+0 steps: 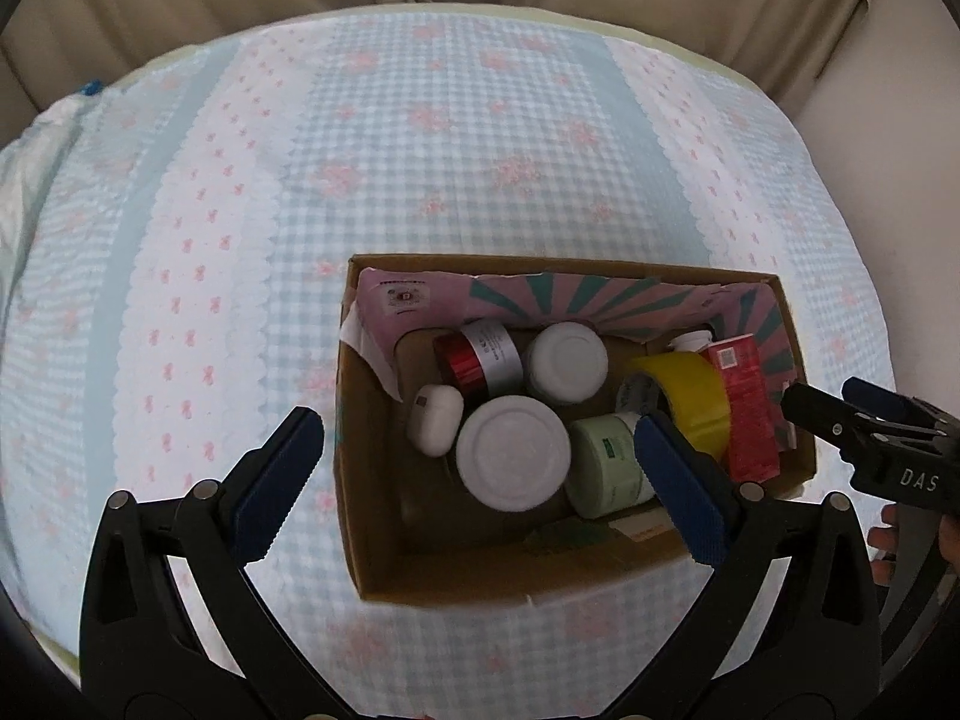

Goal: Organize rigid objects

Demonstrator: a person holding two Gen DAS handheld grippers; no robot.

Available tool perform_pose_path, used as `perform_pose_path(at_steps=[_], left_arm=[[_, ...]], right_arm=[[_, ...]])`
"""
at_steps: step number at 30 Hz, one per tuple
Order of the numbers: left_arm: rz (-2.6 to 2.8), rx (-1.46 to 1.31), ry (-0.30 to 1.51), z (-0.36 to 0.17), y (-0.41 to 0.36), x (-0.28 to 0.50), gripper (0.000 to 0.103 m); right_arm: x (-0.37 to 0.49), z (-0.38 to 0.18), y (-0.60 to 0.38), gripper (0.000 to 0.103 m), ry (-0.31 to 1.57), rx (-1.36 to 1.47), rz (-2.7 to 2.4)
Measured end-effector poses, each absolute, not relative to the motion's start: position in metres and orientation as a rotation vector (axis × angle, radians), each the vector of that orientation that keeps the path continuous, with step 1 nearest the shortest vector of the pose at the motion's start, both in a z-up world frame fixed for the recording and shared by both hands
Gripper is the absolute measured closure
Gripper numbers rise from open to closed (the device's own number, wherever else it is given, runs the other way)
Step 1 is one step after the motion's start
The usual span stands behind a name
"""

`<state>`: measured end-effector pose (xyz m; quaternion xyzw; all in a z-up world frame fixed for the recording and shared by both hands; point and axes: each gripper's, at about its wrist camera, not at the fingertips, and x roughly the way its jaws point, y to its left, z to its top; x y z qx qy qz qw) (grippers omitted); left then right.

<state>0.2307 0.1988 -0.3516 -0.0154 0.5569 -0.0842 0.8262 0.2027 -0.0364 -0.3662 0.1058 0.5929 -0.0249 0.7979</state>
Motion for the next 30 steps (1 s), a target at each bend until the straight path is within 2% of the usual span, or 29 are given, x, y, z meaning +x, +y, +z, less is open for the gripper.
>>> perform_pose_path(at_steps=[5, 12, 18, 30], left_arm=[[-0.130, -0.028, 1.149, -0.309, 0.188, 0.214, 0.000], [-0.107, -0.008, 1.045, -0.216, 0.163, 0.177, 0.000], [-0.082, -0.002, 0.930, -0.133, 0.143, 0.144, 0.000], [-0.029, 0.001, 0.626, -0.015, 0.139, 0.073, 0.000]], right_arm=[[0.194, -0.334, -0.038, 0.000, 1.238, 0.207, 0.002], [0.171, -0.249, -0.055, 0.000, 1.163, 0.190, 0.054], [0.143, -0.161, -0.067, 0.000, 1.056, 0.149, 0.081], [0.088, -0.046, -0.075, 0.000, 0.822, 0.052, 0.041]])
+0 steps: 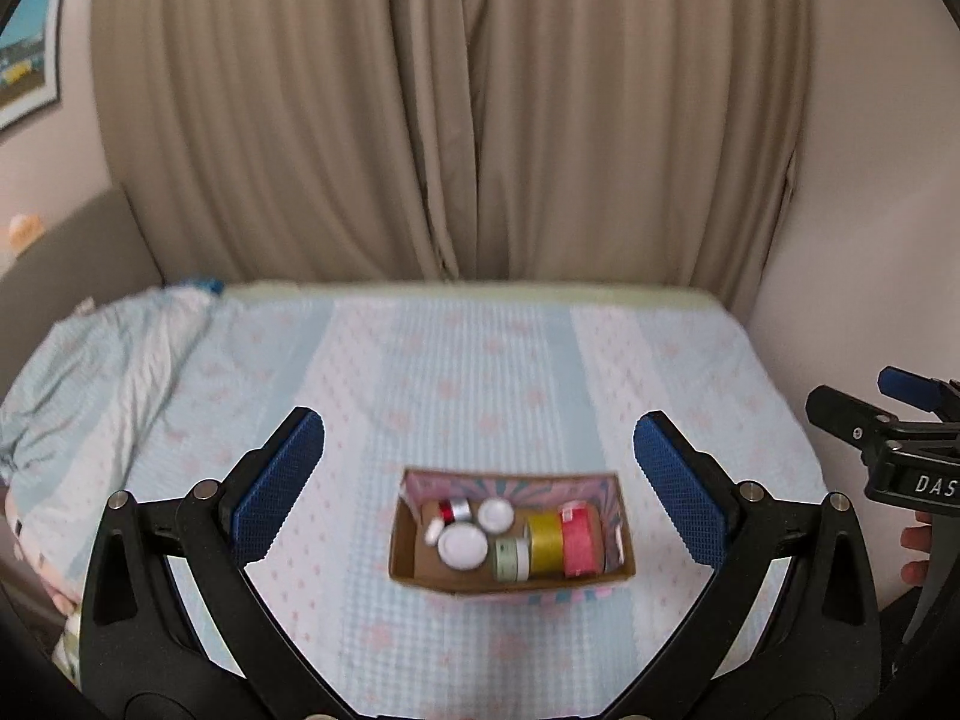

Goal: Organize rigid objects

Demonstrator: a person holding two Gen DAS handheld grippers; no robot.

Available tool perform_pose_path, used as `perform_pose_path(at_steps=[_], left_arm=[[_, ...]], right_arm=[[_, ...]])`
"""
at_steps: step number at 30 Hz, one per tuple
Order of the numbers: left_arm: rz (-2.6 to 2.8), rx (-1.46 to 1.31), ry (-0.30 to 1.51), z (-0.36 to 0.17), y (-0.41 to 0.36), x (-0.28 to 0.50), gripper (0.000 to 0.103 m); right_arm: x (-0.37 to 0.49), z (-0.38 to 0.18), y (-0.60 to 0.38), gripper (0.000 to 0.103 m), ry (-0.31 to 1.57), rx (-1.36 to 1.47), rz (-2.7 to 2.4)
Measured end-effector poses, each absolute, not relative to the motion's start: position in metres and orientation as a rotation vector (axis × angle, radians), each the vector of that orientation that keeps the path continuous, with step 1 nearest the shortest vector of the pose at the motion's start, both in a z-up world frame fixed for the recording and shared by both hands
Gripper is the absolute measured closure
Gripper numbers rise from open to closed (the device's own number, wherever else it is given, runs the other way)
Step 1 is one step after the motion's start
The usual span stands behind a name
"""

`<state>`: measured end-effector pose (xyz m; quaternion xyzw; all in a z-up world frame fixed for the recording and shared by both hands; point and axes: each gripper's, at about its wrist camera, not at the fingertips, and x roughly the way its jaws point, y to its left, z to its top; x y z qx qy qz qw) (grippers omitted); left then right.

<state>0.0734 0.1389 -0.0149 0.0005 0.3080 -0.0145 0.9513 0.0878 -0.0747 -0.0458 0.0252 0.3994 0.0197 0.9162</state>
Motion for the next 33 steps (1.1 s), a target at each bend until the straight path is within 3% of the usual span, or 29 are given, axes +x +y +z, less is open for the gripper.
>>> perform_pose_path(at_steps=[15, 33], left_arm=[[-0.044, 0.019, 0.518, 0.002, 0.125, 0.043, 0.000], [-0.058, 0.026, 0.506, 0.003, 0.117, 0.046, 0.000]], right_arm=[[0.045, -0.004, -0.087, 0.000, 0.649, 0.017, -0.057], [0.046, -0.001, -0.094, 0.000, 0.638, 0.022, -0.076]])
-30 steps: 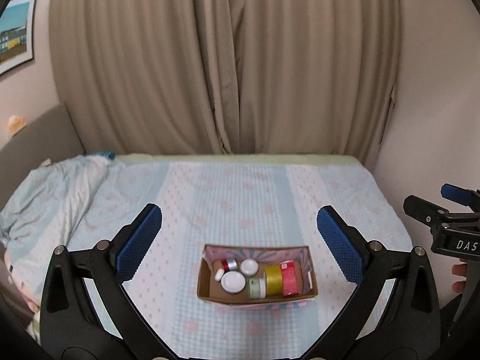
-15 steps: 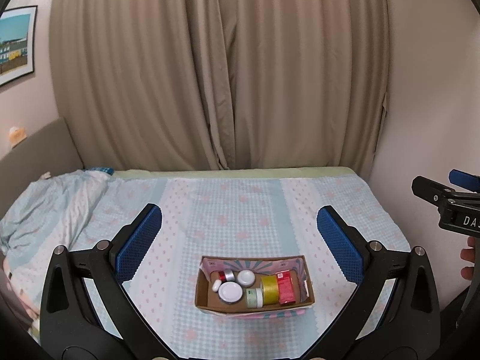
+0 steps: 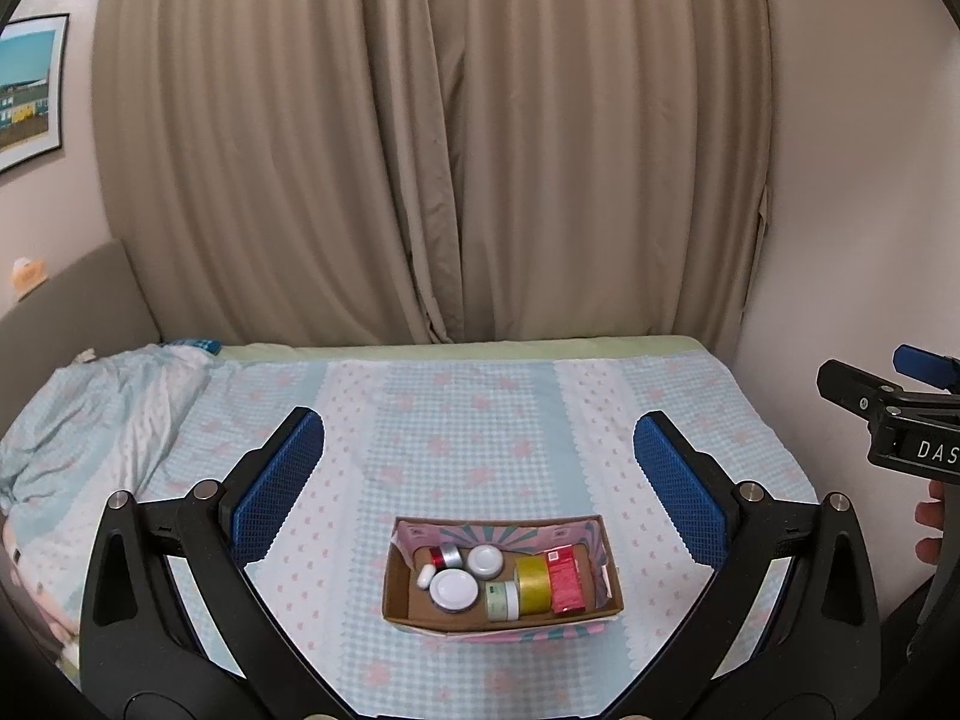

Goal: Organize rigid objects

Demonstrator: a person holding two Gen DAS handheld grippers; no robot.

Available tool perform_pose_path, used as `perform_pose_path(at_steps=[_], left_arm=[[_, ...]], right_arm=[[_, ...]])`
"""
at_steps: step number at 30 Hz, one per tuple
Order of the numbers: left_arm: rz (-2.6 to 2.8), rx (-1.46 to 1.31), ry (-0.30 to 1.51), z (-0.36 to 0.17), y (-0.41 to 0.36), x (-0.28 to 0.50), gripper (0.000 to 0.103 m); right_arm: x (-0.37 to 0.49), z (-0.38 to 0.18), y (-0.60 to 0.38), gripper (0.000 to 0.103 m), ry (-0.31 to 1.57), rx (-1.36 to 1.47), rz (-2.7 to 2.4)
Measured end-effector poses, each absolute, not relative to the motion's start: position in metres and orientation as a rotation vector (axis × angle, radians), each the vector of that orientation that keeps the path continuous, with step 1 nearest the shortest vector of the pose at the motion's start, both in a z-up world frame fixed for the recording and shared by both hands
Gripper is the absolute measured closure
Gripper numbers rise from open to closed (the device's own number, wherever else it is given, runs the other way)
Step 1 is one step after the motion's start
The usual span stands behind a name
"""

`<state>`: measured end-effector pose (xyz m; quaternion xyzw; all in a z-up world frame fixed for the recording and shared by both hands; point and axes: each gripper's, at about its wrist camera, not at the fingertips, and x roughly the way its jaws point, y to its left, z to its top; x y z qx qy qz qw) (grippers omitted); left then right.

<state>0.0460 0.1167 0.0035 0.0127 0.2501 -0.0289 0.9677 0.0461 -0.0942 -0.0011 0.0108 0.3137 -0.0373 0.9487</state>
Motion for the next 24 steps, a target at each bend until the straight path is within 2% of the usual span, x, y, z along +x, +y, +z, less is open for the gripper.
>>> perform_pose_path(at_steps=[24], left_arm=[[-0.043, 0.015, 0.497, -0.001, 0.126, 0.049, 0.000]], right_arm=[[0.045, 0.003, -0.092, 0.000, 0.640, 0.014, -0.080]])
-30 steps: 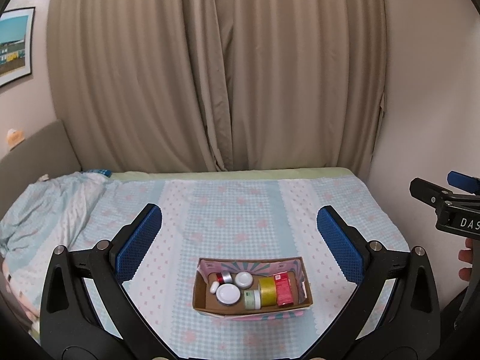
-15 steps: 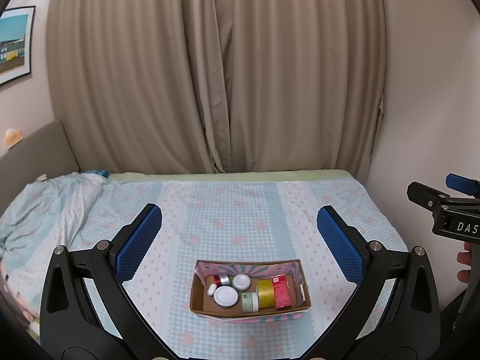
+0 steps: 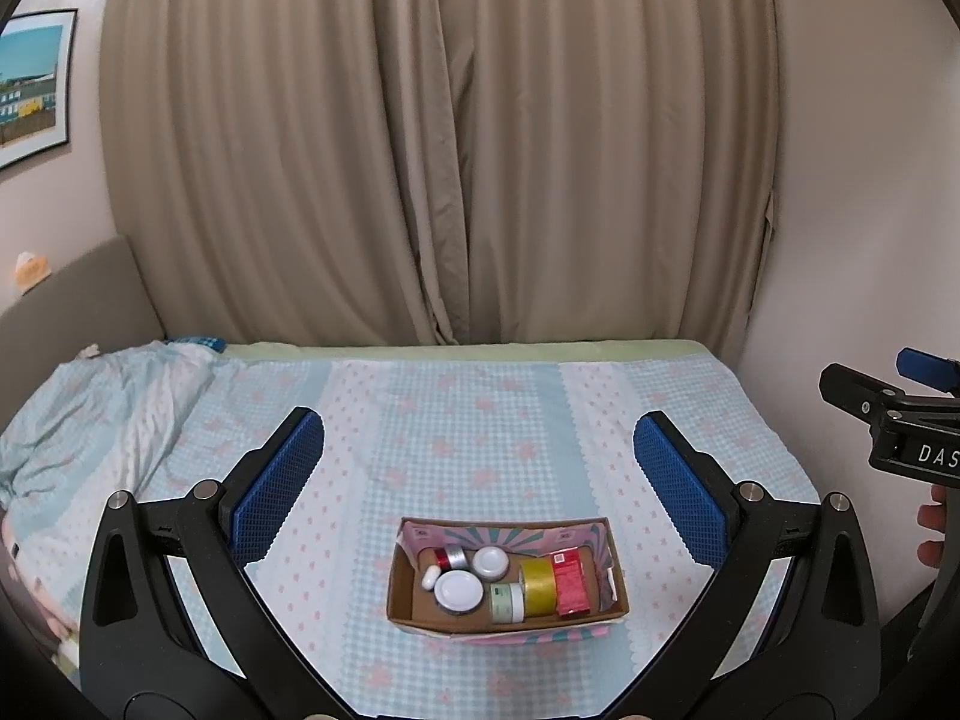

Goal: Organize rigid objects

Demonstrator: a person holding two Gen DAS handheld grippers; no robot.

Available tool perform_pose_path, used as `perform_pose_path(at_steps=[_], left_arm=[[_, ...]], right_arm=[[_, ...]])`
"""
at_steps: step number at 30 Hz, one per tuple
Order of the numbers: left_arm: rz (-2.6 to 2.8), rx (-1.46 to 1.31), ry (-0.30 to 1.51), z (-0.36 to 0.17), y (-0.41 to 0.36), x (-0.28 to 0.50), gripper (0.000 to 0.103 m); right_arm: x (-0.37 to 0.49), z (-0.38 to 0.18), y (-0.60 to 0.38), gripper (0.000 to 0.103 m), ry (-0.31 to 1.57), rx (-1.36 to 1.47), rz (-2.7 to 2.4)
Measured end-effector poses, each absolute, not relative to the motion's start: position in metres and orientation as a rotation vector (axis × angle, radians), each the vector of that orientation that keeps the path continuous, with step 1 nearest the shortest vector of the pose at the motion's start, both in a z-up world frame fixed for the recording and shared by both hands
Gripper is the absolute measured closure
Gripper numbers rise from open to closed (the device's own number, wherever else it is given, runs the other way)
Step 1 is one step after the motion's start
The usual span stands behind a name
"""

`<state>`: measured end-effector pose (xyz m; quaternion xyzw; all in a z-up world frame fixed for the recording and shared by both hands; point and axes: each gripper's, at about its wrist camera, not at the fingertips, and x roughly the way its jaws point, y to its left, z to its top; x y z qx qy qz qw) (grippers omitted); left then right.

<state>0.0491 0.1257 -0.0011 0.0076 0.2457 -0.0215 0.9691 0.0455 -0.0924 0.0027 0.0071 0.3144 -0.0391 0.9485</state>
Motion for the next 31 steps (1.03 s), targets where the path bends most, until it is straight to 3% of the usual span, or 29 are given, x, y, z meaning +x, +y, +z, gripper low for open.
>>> perform_pose_path(at_steps=[31], left_arm=[[-0.044, 0.061, 0.487, -0.003, 0.120, 0.037, 0.000]], right_arm=[[0.044, -0.001, -0.091, 0.000, 0.636, 0.014, -0.066]])
